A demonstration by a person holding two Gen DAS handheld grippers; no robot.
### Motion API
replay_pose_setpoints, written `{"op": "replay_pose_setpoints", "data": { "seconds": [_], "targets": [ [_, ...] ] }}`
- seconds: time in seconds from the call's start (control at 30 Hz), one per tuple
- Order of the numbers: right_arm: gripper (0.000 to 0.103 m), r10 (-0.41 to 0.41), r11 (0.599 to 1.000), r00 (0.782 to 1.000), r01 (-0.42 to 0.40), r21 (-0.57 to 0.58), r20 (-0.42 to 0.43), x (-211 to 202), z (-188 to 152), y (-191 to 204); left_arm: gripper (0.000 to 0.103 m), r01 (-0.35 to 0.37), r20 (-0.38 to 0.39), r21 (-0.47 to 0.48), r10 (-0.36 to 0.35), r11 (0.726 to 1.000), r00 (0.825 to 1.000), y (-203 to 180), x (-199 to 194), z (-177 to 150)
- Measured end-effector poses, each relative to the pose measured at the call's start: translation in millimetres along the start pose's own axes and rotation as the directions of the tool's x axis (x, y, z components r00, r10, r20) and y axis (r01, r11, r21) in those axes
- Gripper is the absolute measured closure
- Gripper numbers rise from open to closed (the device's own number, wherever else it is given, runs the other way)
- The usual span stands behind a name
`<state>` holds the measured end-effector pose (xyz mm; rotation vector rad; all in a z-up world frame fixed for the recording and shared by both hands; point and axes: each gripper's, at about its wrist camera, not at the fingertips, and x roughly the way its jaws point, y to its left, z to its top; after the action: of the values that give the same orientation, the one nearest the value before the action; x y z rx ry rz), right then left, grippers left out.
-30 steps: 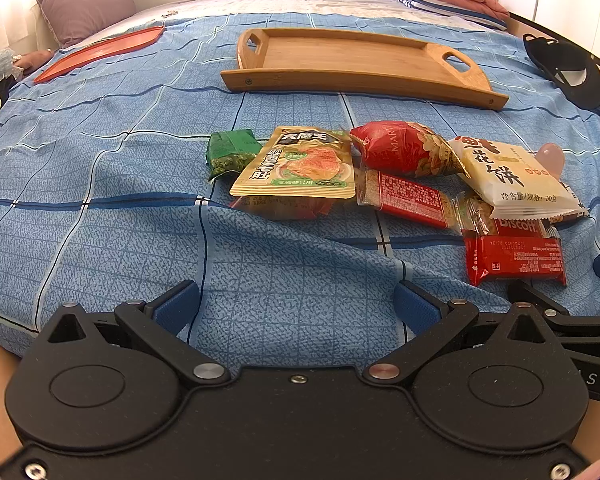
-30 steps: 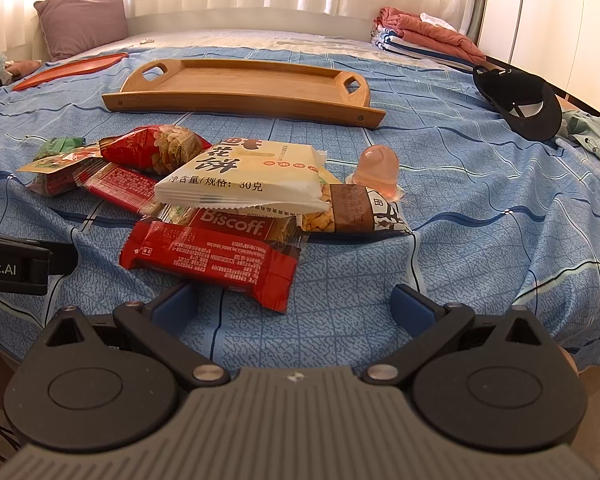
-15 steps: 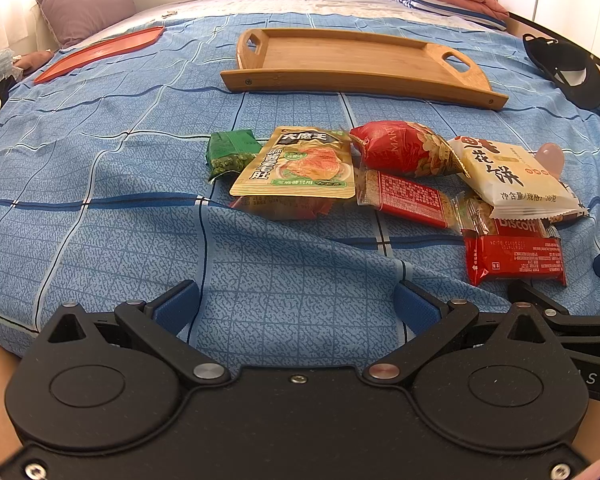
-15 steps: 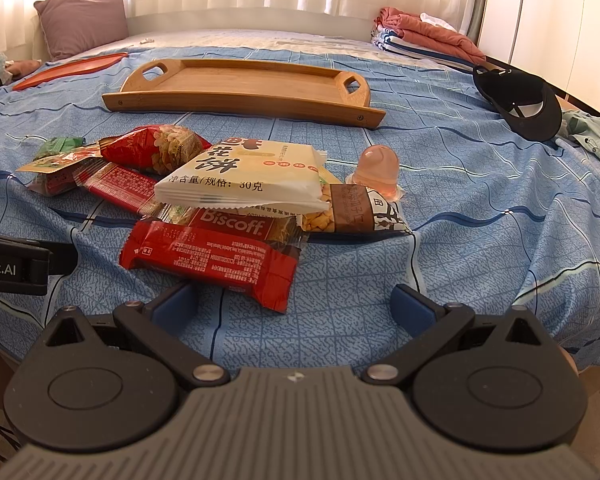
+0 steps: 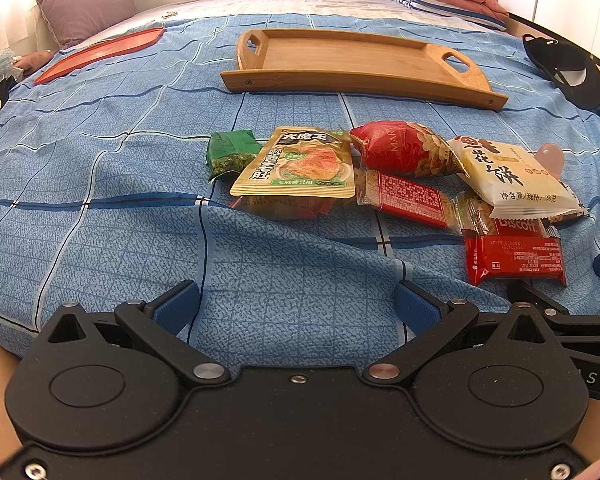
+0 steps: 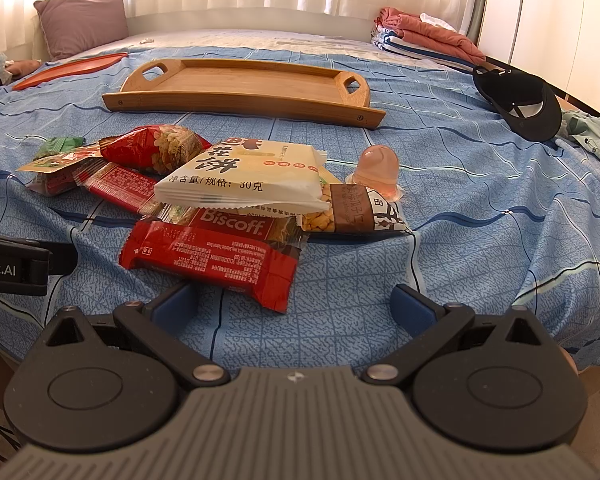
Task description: Organize snacks
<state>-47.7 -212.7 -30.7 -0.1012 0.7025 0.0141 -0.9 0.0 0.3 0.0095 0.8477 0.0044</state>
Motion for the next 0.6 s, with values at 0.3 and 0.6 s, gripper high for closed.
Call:
{"op": "replay_pose_setpoints", "data": {
  "seconds": [0.3, 0.6],
  "targets": [
    [0.0, 0.0, 1.0, 1.0, 0.0, 0.0, 0.0, -0.6, -0.1, 0.3, 0.0, 0.0, 0.001, 0.0, 0.0, 1.0, 1.0, -0.1, 0.0, -0.1],
    [0.0, -0.005, 1.0, 1.0, 0.005, -0.002, -0.003, 0.0, 0.5, 1.3, 0.0, 0.0, 0.001, 0.0, 0.0, 1.0, 1.0, -0.1, -0.1, -0.2]
  ]
}}
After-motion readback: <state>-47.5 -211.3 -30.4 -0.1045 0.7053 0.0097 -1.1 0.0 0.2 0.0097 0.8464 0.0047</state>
